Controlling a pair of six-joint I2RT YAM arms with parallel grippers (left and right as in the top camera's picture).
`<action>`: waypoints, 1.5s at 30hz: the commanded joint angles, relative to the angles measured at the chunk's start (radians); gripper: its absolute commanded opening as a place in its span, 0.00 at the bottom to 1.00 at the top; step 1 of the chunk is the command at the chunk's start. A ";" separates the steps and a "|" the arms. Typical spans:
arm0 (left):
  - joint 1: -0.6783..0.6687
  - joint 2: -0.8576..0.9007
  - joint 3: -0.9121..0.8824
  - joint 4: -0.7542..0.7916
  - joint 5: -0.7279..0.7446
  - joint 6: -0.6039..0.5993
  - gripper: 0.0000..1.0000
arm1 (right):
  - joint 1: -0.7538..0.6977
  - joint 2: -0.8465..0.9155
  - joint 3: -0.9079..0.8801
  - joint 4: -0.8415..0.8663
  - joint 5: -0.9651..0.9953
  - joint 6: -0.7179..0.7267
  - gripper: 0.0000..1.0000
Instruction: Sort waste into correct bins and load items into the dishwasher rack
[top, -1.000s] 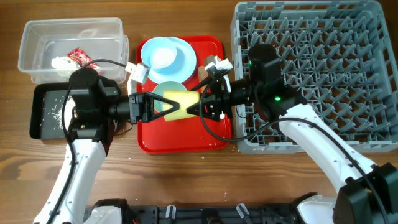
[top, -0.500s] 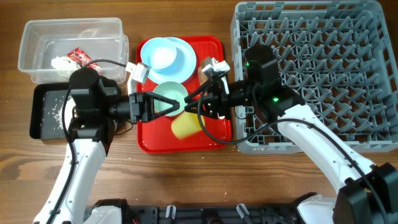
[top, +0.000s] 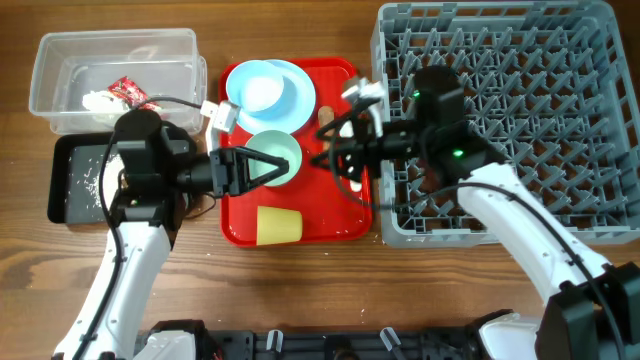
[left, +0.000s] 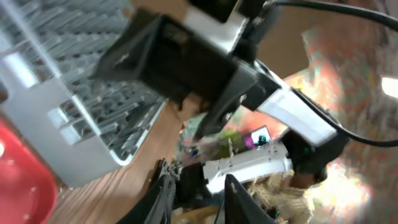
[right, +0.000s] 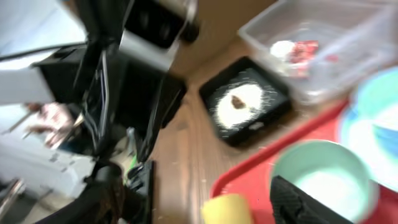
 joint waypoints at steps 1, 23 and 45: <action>-0.003 0.054 -0.009 -0.274 -0.239 0.236 0.32 | -0.061 0.008 0.012 -0.056 0.070 0.027 0.80; 0.041 0.334 -0.009 -0.690 -0.531 0.743 0.57 | -0.068 0.008 0.012 -0.172 0.137 -0.032 0.90; 0.069 0.346 0.216 -0.612 0.097 0.329 0.04 | 0.010 0.008 0.012 -0.134 0.136 -0.006 1.00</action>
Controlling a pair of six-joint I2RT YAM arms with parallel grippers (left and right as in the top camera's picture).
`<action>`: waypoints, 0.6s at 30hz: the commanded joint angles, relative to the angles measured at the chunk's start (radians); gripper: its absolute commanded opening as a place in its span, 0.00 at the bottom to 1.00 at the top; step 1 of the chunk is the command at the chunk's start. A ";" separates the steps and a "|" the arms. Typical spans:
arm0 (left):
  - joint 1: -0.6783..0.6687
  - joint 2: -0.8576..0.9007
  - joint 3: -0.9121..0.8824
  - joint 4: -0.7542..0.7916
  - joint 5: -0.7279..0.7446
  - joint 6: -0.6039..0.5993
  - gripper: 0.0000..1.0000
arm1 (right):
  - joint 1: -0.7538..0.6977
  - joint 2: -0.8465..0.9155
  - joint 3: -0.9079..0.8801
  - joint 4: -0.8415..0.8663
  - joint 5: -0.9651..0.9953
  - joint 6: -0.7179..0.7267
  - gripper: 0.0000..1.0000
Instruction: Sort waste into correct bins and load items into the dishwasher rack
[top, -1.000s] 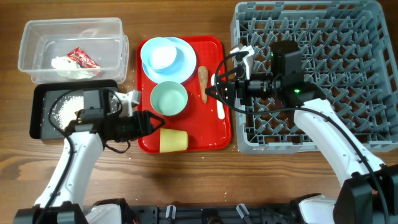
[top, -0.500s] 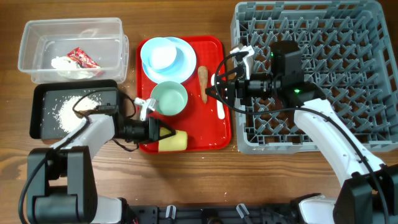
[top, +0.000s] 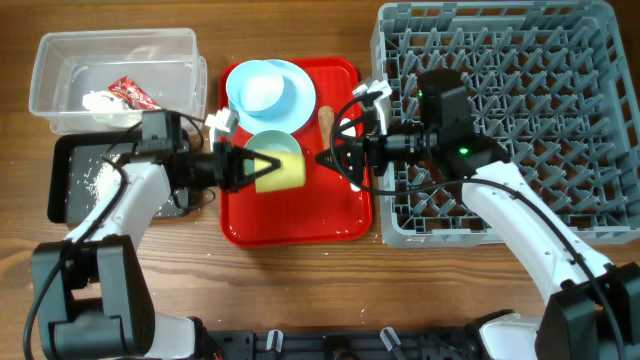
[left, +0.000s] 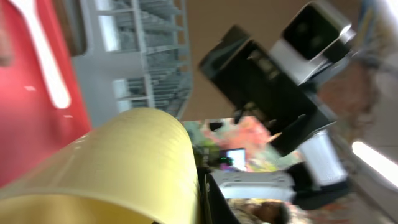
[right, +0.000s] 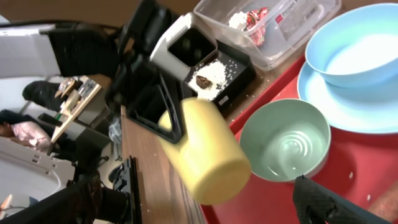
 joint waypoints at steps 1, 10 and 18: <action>0.003 -0.052 0.040 0.000 0.080 -0.169 0.04 | 0.004 0.007 0.012 0.018 -0.002 0.003 1.00; 0.003 -0.204 0.064 0.182 0.080 -0.374 0.04 | 0.027 0.007 0.012 0.094 -0.077 -0.015 0.99; -0.016 -0.246 0.064 0.284 0.080 -0.450 0.04 | 0.097 0.013 0.012 0.222 -0.077 0.026 1.00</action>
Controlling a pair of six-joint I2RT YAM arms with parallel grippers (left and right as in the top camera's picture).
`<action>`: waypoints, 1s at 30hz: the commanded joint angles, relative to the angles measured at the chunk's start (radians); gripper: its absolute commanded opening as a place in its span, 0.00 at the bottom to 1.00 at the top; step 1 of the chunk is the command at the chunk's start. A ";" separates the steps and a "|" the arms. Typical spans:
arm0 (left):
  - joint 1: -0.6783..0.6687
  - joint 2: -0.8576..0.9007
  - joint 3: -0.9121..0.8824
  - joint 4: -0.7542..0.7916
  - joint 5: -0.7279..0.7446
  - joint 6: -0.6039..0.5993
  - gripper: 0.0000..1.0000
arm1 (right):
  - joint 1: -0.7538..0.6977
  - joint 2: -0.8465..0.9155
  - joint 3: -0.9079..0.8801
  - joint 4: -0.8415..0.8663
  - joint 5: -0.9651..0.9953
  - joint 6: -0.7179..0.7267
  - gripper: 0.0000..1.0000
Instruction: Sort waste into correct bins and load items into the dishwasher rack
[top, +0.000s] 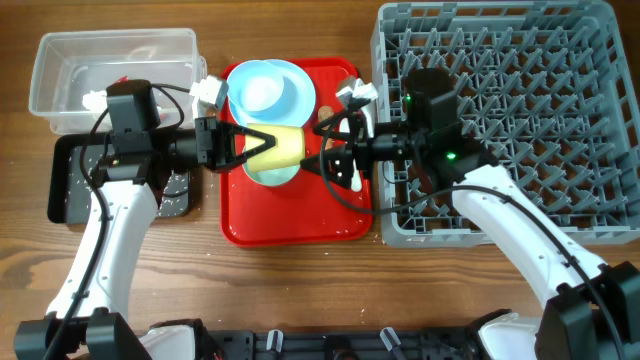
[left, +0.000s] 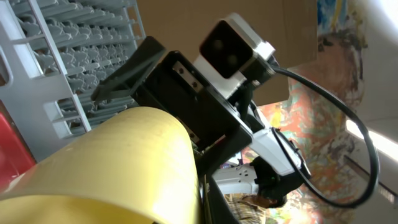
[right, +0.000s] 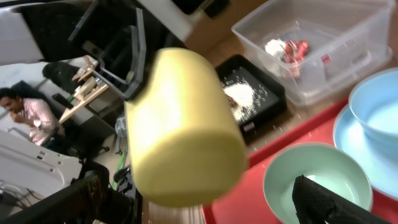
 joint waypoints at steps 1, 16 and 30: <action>-0.026 -0.019 0.016 0.005 0.022 -0.031 0.04 | 0.027 0.015 0.012 0.068 -0.030 0.047 1.00; -0.068 -0.019 0.016 0.046 0.022 -0.031 0.04 | 0.035 0.083 0.012 0.209 -0.114 0.120 0.62; -0.068 -0.019 0.016 0.068 0.019 -0.030 0.25 | 0.034 0.083 0.012 0.208 -0.129 0.120 0.47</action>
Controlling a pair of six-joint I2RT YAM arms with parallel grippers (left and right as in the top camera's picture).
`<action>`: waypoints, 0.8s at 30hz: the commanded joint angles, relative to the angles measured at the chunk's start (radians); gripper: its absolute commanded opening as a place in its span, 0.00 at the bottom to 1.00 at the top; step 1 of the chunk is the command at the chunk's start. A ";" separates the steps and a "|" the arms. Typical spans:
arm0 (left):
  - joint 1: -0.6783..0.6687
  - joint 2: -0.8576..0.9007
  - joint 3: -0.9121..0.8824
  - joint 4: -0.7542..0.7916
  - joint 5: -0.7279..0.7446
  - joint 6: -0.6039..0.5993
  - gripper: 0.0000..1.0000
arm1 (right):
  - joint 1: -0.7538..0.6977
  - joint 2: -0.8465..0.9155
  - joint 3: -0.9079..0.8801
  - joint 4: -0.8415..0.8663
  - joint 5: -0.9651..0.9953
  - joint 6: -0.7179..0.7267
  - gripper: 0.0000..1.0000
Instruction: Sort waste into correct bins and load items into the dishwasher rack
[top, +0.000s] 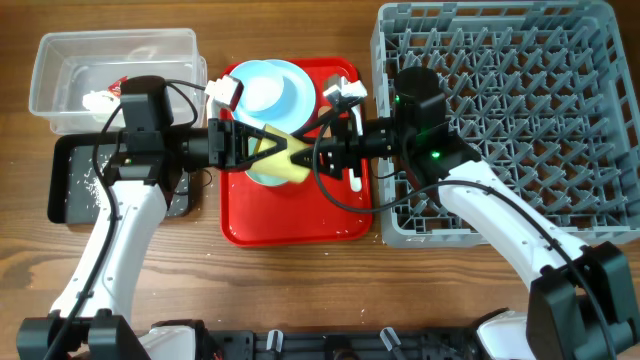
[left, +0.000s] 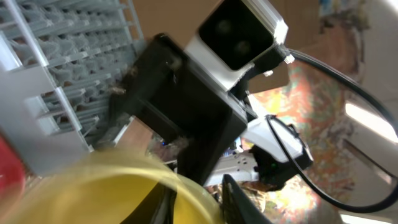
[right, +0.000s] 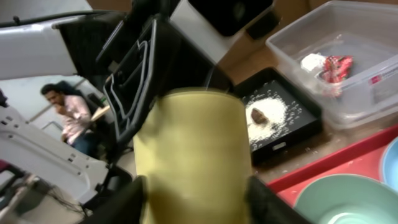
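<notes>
A yellow cup (top: 272, 158) hangs on its side above the red tray (top: 290, 225), between my two arms. My left gripper (top: 262, 152) is shut on its rim end, and the cup's wall (left: 93, 193) fills the bottom of the left wrist view. My right gripper (top: 300, 160) has come in from the right, and its fingers (right: 138, 199) press both sides of the cup (right: 193, 155). The grey dishwasher rack (top: 520, 120) stands on the right.
On the tray sit a green bowl (top: 258, 180), right under the cup, and a blue bowl on a blue plate (top: 268, 88). A clear bin (top: 60, 75) with wrappers and a black tray (top: 70, 190) with crumbs stand at the left.
My right gripper was wide open just right of the cup. Now its fingers are closed in against the cup's sides. The left gripper still holds the cup in much the same place.
The yellow cup first lay at the tray's front edge with both grippers free above the tray. Then my left gripper held it beside the green bowl. Then the cup hung between the arms facing the open right gripper, which now grips it too.
</notes>
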 joint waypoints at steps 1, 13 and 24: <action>-0.004 -0.018 0.016 0.008 0.019 0.006 0.21 | 0.009 0.017 0.011 -0.002 -0.021 -0.003 0.47; -0.006 -0.018 0.006 -0.010 -0.006 0.164 0.05 | -0.044 0.016 0.011 -0.003 -0.013 0.020 0.79; -0.367 -0.016 -0.010 -0.409 -1.221 0.271 0.48 | -0.296 -0.011 0.013 -0.309 0.351 0.110 0.99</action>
